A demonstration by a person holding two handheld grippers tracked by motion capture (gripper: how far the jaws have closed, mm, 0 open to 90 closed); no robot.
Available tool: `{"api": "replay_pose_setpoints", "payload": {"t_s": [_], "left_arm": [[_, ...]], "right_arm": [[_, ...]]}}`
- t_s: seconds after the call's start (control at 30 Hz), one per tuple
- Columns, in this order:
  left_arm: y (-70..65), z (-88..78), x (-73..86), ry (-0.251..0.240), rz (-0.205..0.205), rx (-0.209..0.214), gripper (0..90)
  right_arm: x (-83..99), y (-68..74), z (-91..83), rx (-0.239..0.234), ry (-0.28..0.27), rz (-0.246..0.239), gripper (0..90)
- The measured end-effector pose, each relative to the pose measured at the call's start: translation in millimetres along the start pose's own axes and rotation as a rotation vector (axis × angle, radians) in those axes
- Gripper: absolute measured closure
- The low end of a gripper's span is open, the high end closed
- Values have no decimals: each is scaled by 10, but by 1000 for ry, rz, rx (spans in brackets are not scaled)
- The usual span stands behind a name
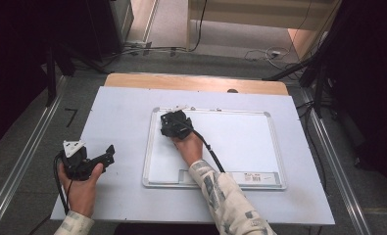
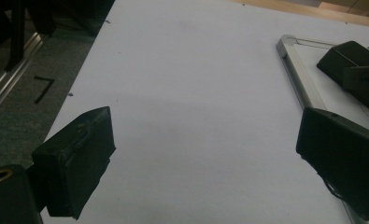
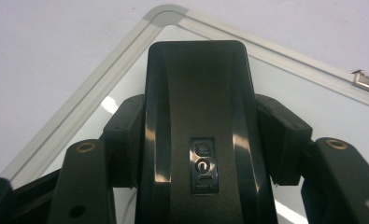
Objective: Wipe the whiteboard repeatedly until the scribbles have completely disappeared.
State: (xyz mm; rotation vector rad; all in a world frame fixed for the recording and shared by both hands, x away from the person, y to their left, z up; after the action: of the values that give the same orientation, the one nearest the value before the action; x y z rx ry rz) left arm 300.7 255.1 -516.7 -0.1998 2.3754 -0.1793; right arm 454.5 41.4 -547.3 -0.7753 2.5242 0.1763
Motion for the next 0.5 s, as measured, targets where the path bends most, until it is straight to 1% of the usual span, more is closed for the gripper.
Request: {"api": "replay_pose_setpoints", "payload": {"t_s": [0.2,0.5], "left_arm": [[11,-4,5,1,0,-1,48],[12,9,4,3,-2,-3,48]], "right_arm": [[40,49,-20,-16,5,-5,376],[159,157,-82,-28,1,-40,376]]}}
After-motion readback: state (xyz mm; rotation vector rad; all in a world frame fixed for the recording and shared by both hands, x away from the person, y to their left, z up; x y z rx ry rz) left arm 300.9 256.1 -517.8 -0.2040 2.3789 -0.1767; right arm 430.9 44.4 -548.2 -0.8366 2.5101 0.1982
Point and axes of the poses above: each handheld gripper's, and its own axes: z roughly forward along the jaws, x roughly out of its underside, y roughly to its left, the point moved 8 cm from there along z, roughly forward along the jaws, and after that the axes turned 15 degrees about y, right-handed, at the moved point
